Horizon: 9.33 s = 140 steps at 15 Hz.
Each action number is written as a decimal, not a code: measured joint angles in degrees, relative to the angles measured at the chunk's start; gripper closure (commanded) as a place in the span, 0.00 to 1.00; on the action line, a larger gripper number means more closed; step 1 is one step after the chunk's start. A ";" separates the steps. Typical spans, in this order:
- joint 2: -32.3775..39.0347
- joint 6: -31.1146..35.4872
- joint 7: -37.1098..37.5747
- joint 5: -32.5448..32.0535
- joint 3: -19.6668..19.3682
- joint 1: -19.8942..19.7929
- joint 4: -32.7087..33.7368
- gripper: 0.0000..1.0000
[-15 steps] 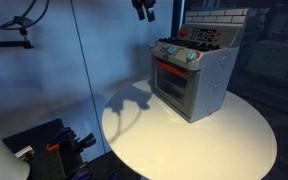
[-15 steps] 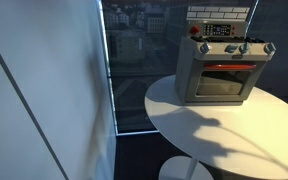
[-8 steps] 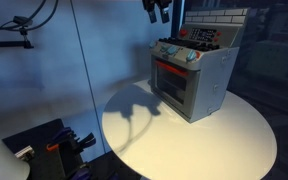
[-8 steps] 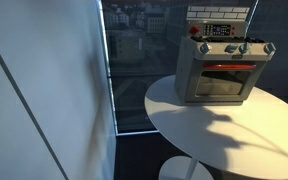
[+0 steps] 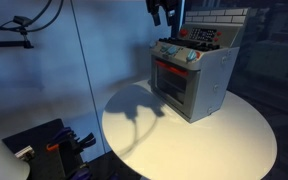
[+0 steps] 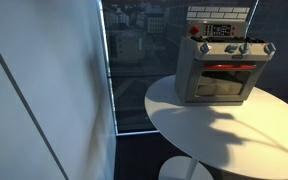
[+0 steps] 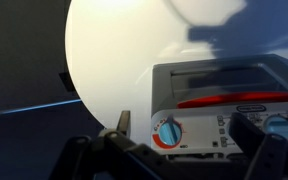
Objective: Turn the knob on the far right to the right
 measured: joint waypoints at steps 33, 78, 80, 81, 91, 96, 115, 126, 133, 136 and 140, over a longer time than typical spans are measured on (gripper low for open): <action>10.66 11.63 -28.50 9.72 -4.57 -0.15 4.00 0.00; 16.31 36.82 -45.23 30.84 -3.04 -0.07 -4.60 0.00; 16.57 37.10 -46.39 31.92 -2.84 0.01 -4.61 0.00; 16.68 37.18 -46.86 32.31 -2.73 0.05 -4.61 0.00; 17.21 37.92 -49.15 34.21 -1.46 0.08 -4.61 0.00; 17.27 38.42 -49.58 34.24 -1.19 0.08 -4.61 0.00; 17.77 39.33 -49.66 34.24 -0.63 0.03 -4.55 0.28; 17.77 41.40 -49.67 34.24 -0.89 -0.29 -4.58 0.63; 17.50 42.89 -49.67 34.24 -1.33 -0.68 -4.79 0.92; 17.28 42.95 -49.66 34.24 -1.39 -0.69 -5.01 0.92; 17.27 43.06 -49.39 34.18 -1.42 -0.69 -5.06 0.93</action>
